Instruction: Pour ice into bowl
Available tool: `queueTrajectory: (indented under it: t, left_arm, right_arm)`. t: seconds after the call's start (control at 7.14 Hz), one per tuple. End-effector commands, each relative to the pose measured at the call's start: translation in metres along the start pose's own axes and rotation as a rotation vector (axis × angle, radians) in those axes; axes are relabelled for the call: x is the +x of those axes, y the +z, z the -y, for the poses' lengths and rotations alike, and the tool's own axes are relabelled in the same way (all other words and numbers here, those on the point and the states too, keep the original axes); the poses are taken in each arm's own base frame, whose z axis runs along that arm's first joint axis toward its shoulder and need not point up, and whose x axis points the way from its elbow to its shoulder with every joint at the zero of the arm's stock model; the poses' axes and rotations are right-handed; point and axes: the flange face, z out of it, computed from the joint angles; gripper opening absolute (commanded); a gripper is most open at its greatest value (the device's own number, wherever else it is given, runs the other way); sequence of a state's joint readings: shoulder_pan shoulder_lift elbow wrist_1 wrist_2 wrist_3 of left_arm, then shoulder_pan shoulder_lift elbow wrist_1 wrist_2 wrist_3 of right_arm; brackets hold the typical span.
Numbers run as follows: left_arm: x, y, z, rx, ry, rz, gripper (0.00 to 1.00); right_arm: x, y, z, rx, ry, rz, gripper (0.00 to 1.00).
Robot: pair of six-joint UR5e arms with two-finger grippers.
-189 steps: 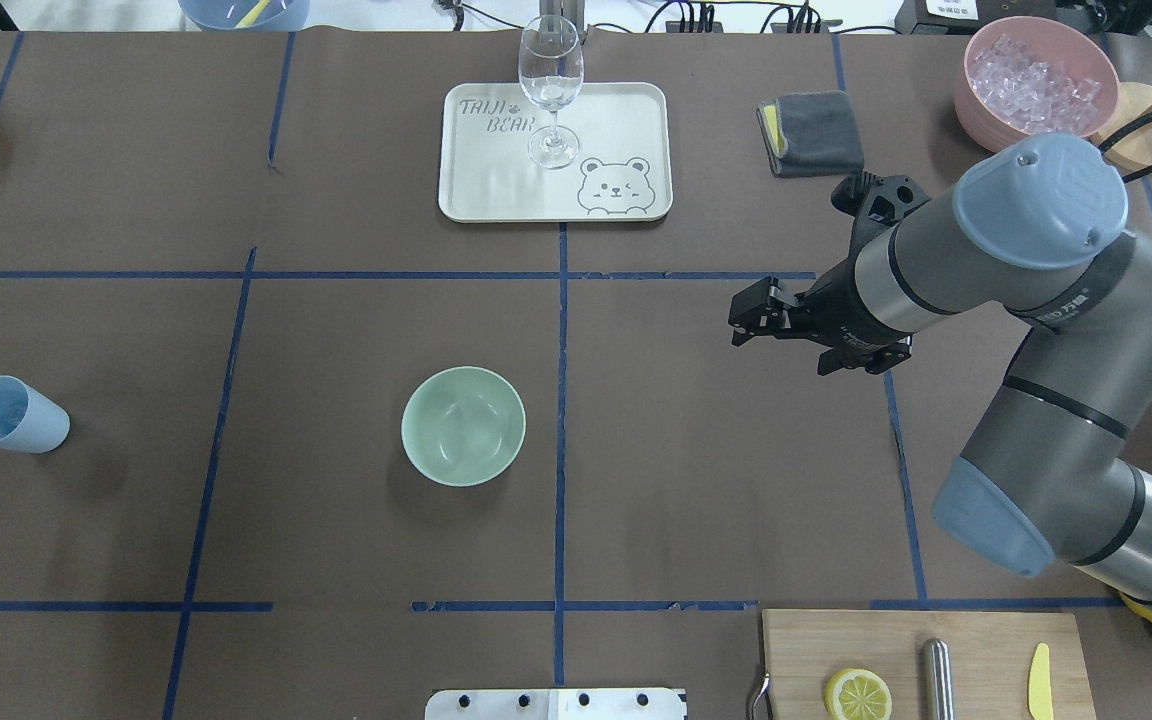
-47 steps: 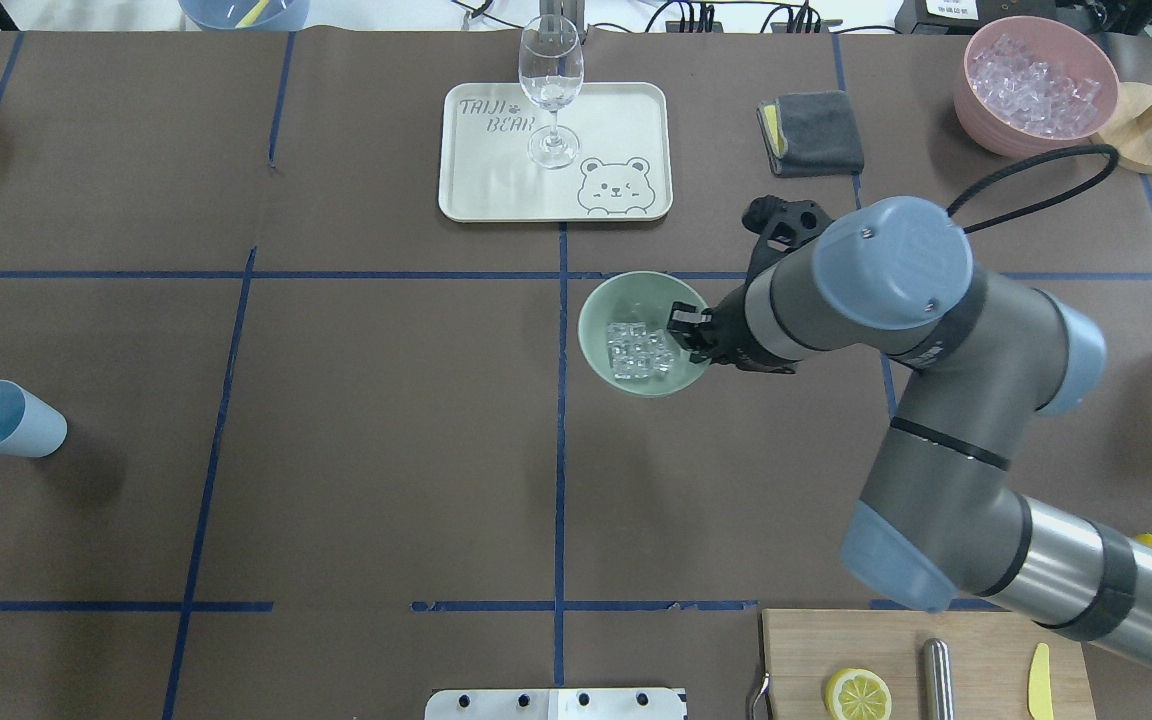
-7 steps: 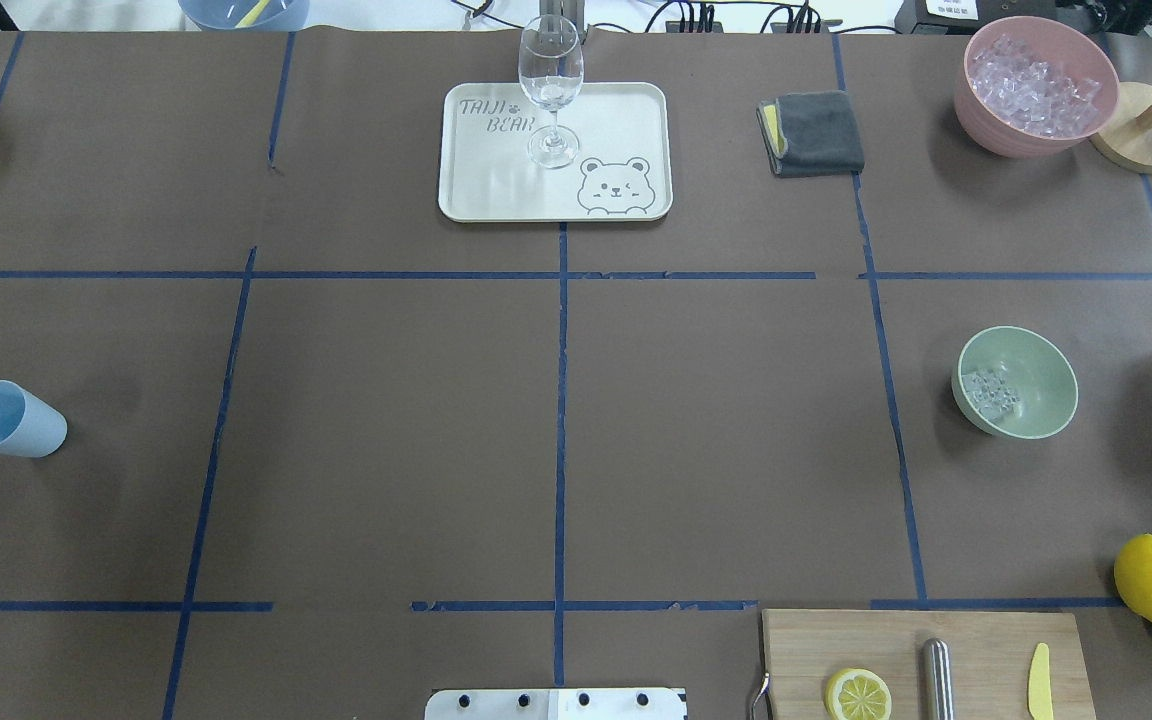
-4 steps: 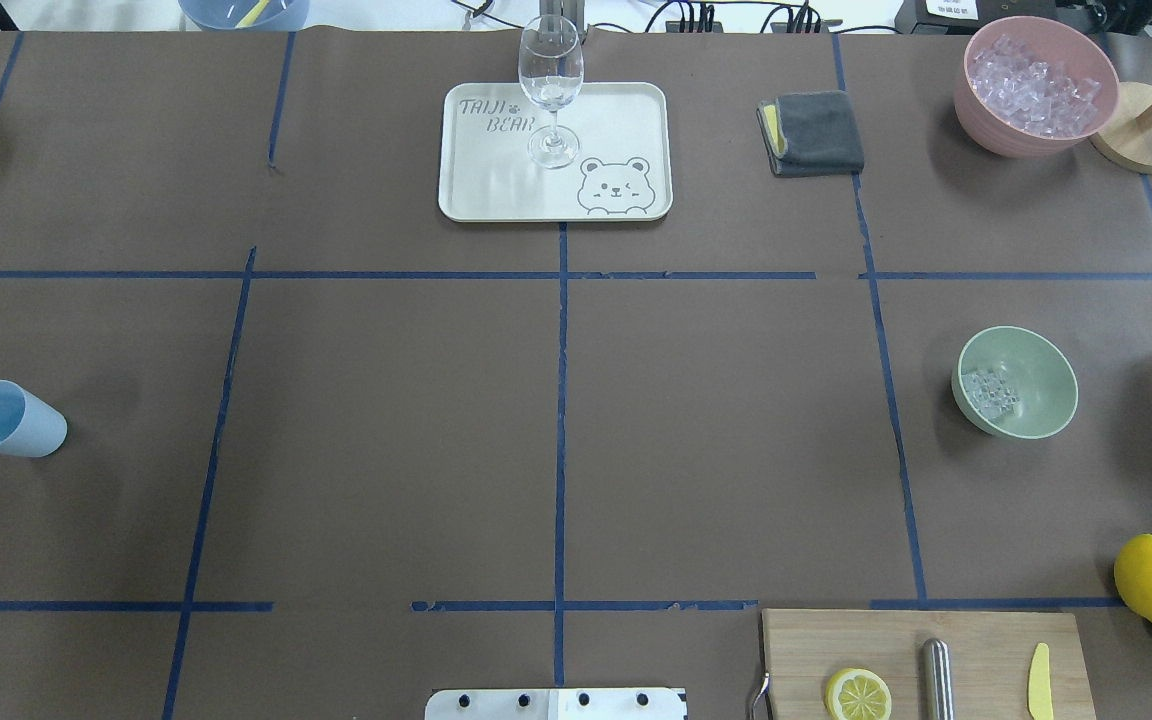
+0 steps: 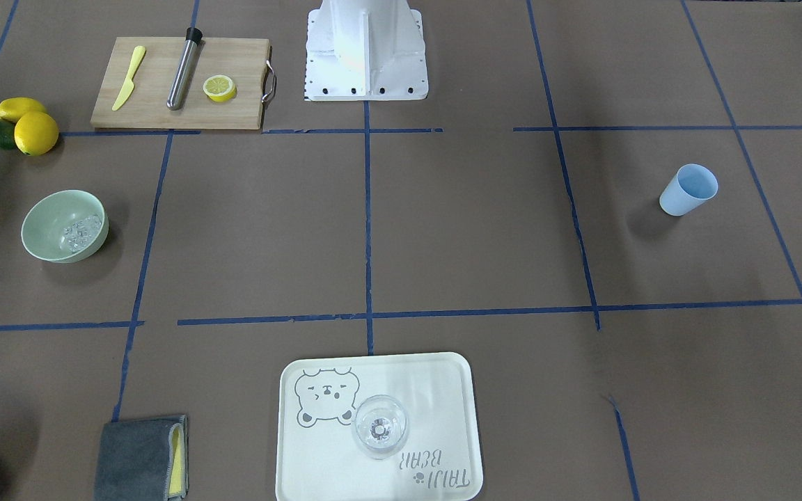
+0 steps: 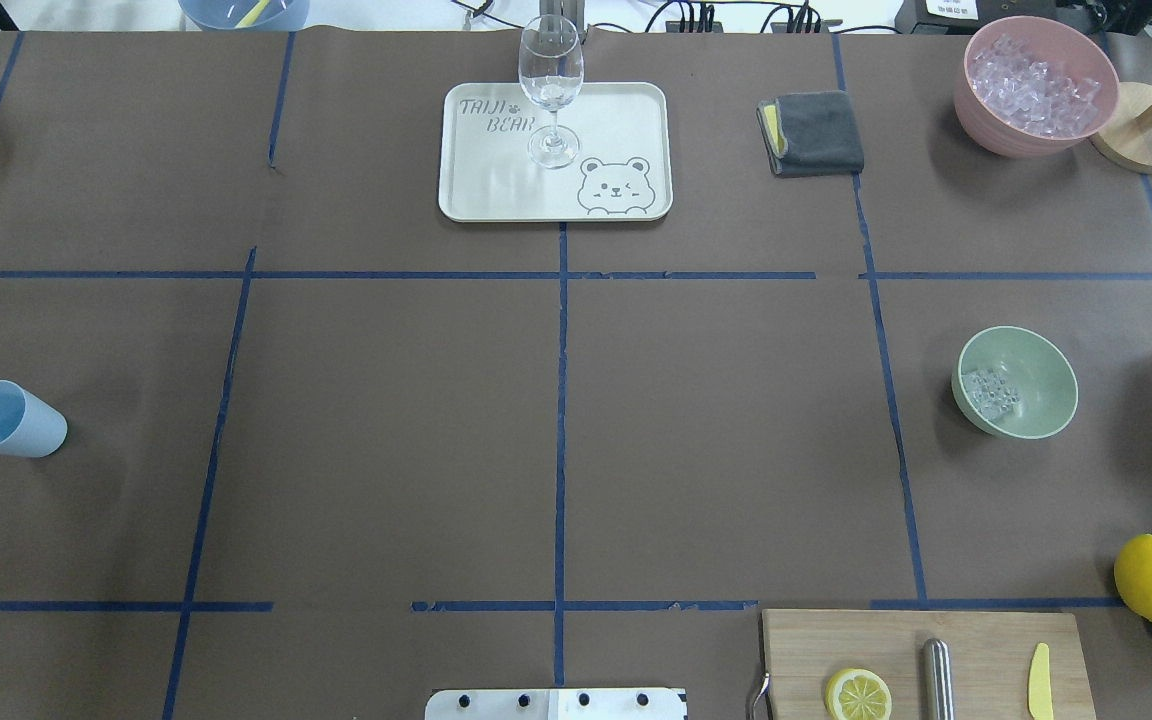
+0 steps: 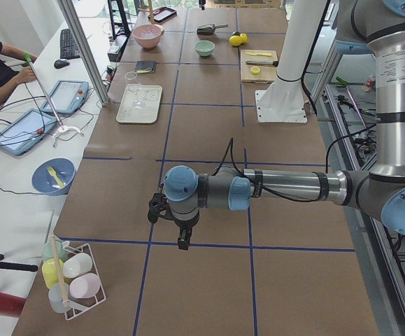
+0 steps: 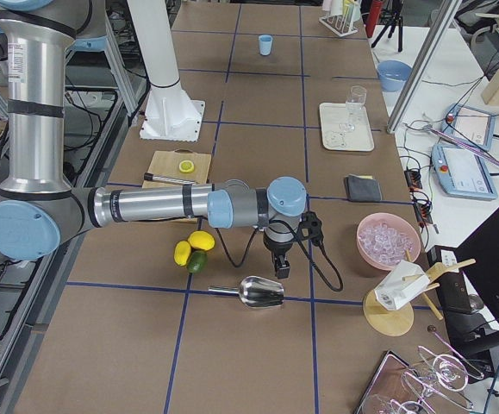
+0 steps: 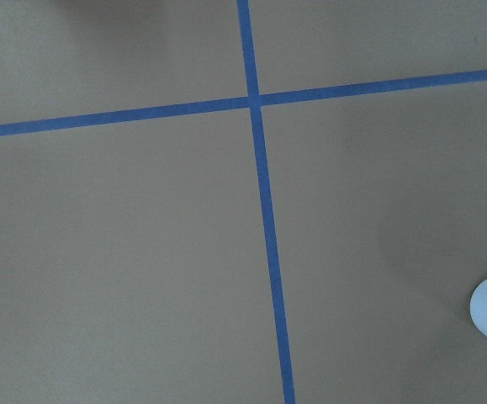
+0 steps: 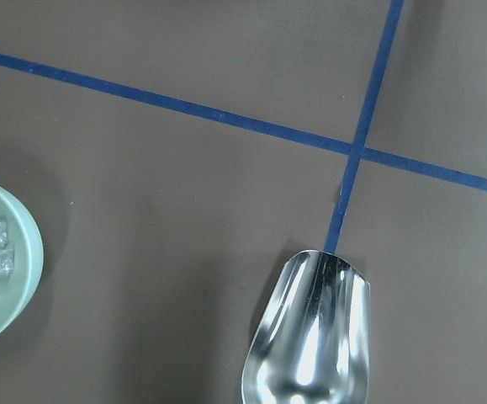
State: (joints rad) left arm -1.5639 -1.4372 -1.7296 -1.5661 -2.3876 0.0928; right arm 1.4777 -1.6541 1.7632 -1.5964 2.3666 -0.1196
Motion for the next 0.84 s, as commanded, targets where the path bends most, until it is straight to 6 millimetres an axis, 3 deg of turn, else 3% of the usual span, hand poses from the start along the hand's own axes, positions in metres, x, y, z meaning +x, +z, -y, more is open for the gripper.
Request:
queueTrajectory:
  t: [0.0,0.42,0.7]
  left_arm:
    - [-0.0003,-0.0005,0.0,0.001,-0.005,0.004,1.0]
    - [-0.0027,0.0025,0.0032,-0.005,-0.013,0.002,1.0]
    - [-0.0034,0.0031,0.0037,-0.006,-0.014,0.002,1.0]
  right_arm:
    - [-0.0071,-0.0013,-0.0015,0.006,0.008,0.076,1.0]
    - [-0.0055,-0.0034,0.0068,0.009,0.004,0.035,1.0]
    - [-0.0014,-0.0019,0.0022,0.004,0.003,0.014,1.0]
